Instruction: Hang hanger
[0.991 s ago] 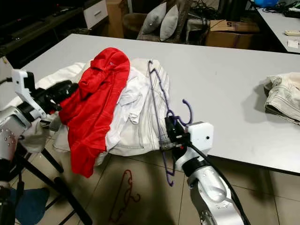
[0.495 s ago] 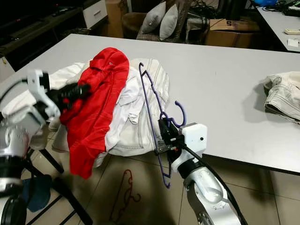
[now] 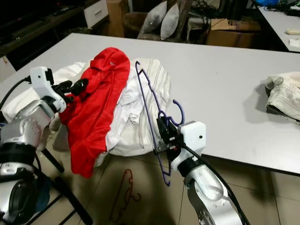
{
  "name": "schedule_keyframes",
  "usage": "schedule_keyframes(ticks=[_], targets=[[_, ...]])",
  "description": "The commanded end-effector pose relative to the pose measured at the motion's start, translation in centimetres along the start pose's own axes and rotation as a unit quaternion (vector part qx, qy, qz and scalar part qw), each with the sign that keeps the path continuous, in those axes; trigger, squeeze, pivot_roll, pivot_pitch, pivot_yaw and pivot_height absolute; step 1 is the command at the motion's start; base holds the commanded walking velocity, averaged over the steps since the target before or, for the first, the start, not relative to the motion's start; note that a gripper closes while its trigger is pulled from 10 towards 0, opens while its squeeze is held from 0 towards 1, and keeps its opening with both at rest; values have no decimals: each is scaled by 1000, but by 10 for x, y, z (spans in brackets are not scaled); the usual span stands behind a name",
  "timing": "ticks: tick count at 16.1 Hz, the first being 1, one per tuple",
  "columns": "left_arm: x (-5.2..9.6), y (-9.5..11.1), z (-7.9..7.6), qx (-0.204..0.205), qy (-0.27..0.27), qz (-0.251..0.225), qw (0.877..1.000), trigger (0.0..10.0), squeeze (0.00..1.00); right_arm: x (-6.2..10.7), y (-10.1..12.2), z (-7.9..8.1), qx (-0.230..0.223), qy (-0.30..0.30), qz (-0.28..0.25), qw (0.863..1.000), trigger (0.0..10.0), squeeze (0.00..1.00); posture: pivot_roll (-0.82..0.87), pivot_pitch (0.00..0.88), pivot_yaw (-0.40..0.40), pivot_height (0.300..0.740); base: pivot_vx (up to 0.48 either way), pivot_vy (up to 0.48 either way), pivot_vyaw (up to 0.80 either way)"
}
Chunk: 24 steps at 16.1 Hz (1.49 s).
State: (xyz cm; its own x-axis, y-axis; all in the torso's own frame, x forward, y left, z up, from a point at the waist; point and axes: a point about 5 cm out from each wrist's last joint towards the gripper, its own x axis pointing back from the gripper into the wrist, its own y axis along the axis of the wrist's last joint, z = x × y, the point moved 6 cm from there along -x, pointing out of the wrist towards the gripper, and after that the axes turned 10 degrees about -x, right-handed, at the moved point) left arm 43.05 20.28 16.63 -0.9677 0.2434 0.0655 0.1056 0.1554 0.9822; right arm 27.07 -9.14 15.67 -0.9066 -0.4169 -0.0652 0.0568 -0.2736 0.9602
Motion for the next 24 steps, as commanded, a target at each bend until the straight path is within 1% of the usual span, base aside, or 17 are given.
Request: schedule_keyframes(ticks=[1,2,3,4,6,8,9,14,17,22,24], targets=[[-3,11,-7,32,-22,-20,999,4902,0,-1,1,3,-2,9,-4,1000,10000,0,29,0,110,740,0,0,0],[-5,11,-15,42,-43,-22,998,2706,0,-1,1,3,-2,9,-4,1000,10000,0,28,0,110,740,0,0,0],[-5,8,-17,37,-49,-13,998,275,0,-2,1,3,-2,9,-4,1000,10000,0,28,0,112,740,0,0,0],[-6,2,-19,26,-52,0,998,0,0,-2,1,3,-2,9,-5,1000,10000,0,26,0,114,740,0,0,0],[-8,-5,-18,20,-49,15,998,0,0,-2,0,4,-1,10,-6,1000,10000,0,25,0,115,740,0,0,0],[-10,-3,-7,27,-16,13,999,0,0,-1,1,3,0,9,-7,1000,10000,0,21,0,117,740,0,0,0],[-10,-1,-5,32,-9,10,999,0,0,-1,1,3,1,8,-7,1000,10000,0,18,0,116,740,0,0,0],[-14,-6,-7,44,-8,19,999,0,0,-1,1,3,3,11,-6,1000,10000,0,12,0,119,740,0,0,0],[-16,-12,-12,44,-19,34,998,0,0,-1,2,3,4,11,-7,1000,10000,0,12,0,121,740,0,0,0],[-18,-17,-10,55,-5,45,997,0,0,0,1,3,4,9,-7,1000,10000,0,13,0,125,740,0,0,0],[-19,-17,-14,58,-13,46,997,0,0,0,1,3,4,9,-7,1000,10000,0,13,0,124,740,0,0,0]])
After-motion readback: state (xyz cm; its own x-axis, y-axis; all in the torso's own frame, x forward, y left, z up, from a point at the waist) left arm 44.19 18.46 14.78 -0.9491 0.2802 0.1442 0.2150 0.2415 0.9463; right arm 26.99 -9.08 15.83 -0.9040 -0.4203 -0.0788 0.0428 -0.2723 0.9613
